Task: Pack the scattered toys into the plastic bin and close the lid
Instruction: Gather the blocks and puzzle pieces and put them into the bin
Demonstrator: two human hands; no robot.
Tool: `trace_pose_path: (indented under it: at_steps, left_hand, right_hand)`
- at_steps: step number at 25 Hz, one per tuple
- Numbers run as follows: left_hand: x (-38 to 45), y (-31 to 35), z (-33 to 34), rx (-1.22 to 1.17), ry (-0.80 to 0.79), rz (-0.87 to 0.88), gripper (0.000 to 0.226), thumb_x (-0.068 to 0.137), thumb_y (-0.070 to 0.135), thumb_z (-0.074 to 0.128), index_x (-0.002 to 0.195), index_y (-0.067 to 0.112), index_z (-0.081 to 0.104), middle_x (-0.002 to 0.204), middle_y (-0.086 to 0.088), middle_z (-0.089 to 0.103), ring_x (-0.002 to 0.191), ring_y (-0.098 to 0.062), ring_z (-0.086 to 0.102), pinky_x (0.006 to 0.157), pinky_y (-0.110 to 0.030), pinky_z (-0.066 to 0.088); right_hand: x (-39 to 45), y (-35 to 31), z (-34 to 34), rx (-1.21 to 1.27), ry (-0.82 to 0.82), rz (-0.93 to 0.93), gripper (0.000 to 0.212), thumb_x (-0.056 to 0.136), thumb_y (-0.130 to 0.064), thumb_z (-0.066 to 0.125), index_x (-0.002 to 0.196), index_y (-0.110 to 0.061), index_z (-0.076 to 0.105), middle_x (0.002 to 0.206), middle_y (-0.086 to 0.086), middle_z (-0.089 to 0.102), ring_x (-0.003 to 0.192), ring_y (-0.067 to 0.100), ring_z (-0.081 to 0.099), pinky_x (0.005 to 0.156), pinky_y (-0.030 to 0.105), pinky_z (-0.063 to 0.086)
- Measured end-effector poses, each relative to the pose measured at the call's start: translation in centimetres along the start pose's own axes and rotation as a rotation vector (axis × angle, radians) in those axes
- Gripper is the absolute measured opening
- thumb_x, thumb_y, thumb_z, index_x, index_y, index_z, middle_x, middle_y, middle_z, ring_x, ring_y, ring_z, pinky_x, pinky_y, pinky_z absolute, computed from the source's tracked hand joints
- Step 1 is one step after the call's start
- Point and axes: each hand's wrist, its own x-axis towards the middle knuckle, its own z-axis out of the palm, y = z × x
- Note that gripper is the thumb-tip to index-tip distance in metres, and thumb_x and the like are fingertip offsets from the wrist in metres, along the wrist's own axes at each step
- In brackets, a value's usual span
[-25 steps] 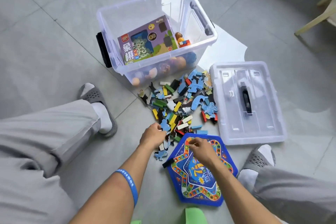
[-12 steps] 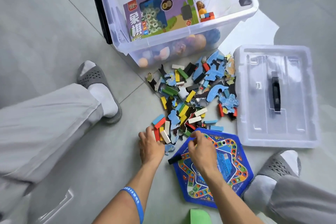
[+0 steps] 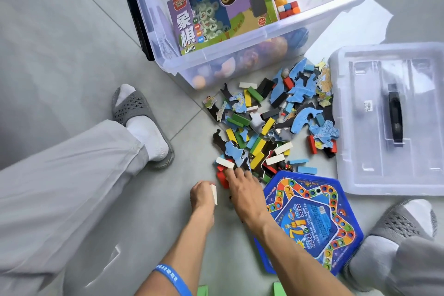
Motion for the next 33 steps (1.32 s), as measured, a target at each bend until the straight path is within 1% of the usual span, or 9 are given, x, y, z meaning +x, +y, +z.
trace_pose_path:
  at_steps: [4,7,10,15,18,21,28,31,33]
  left_hand:
    - [-0.7,1.0,0.4,-0.353,-0.244,-0.155,0.020,0.085,0.022,0.045,0.069,0.013,0.053,0.053,-0.006,0.053,0.043,-0.018,0.048,0.046,-0.022,0.042]
    - [-0.1,0.5,1.2,-0.059,-0.107,0.079,0.020,0.081,0.028,0.064,0.072,0.014,0.053,0.054,0.001,0.054,0.049,-0.019,0.046,0.044,-0.022,0.034]
    - [0.0,-0.4,2.0,0.487,0.100,0.374,0.021,0.072,0.030,0.069,0.083,0.021,0.054,0.078,0.006,0.060,0.074,-0.021,0.055,0.061,-0.027,0.037]
    - [-0.3,-0.5,2.8,0.718,0.111,0.596,0.028,0.078,0.023,0.069,0.092,0.027,0.046,0.089,0.005,0.056,0.078,-0.018,0.053,0.062,-0.028,0.038]
    - [-0.3,-0.6,2.6,0.625,0.081,0.483,0.016,0.079,0.028,0.064,0.089,0.022,0.052,0.082,0.004,0.057,0.067,-0.015,0.054,0.061,-0.026,0.039]
    - [-0.4,0.1,2.1,0.055,-0.172,0.080,0.012,0.077,0.021,0.056,0.077,0.011,0.062,0.056,-0.001,0.049,0.039,-0.014,0.046,0.043,-0.024,0.044]
    - [-0.4,2.4,1.0,-0.428,-0.333,-0.058,0.022,0.072,-0.007,0.040,0.079,0.007,0.056,0.055,-0.007,0.055,0.043,-0.018,0.056,0.043,-0.024,0.048]
    - [-0.3,2.9,1.7,-0.322,-0.170,0.129,0.016,0.073,-0.001,0.048,0.072,0.011,0.059,0.050,-0.001,0.052,0.045,-0.019,0.045,0.043,-0.022,0.039]
    - [-0.2,3.2,2.0,0.030,0.009,0.388,0.013,0.077,0.007,0.058,0.076,0.019,0.064,0.065,0.003,0.061,0.057,-0.018,0.050,0.052,-0.024,0.038]
  right_hand:
    - [-1.0,1.3,-2.1,0.561,0.123,0.260,0.022,0.088,-0.015,0.046,0.107,-0.021,0.054,0.096,-0.001,0.062,0.081,0.020,0.057,0.063,0.032,0.043]
    - [-2.3,4.0,-3.3,0.724,0.225,0.528,0.017,0.083,-0.005,0.042,0.081,-0.020,0.050,0.076,-0.001,0.058,0.071,0.021,0.053,0.055,0.032,0.037]
    - [-3.1,6.1,-4.6,0.520,0.212,0.615,0.013,0.081,-0.009,0.047,0.085,-0.021,0.050,0.083,-0.002,0.058,0.074,0.021,0.054,0.058,0.032,0.037]
    - [-2.0,7.7,-5.2,-0.029,0.197,0.293,0.029,0.094,-0.007,0.047,0.119,-0.019,0.055,0.108,0.000,0.056,0.059,0.023,0.052,0.050,0.032,0.040]
    - [-0.1,7.9,-5.1,-0.153,0.136,0.186,0.023,0.098,-0.008,0.045,0.118,-0.016,0.055,0.112,0.002,0.056,0.059,0.025,0.056,0.045,0.033,0.039]
    - [0.7,8.3,-4.9,-0.190,0.153,0.150,0.011,0.098,-0.008,0.049,0.107,-0.013,0.055,0.102,0.004,0.053,0.058,0.025,0.052,0.045,0.033,0.034]
    - [0.5,9.3,-6.4,0.691,0.301,0.552,0.017,0.084,-0.025,0.057,0.082,-0.010,0.051,0.068,0.011,0.064,0.059,0.022,0.059,0.056,0.043,0.050]
    - [-0.7,9.3,-6.4,1.156,0.249,0.677,0.004,0.083,-0.007,0.051,0.084,-0.009,0.049,0.065,0.015,0.064,0.050,0.020,0.060,0.047,0.035,0.050]
    - [-1.5,9.2,-5.9,1.101,0.225,0.687,0.014,0.086,-0.004,0.045,0.094,-0.014,0.052,0.069,0.010,0.061,0.051,0.018,0.055,0.045,0.030,0.043]
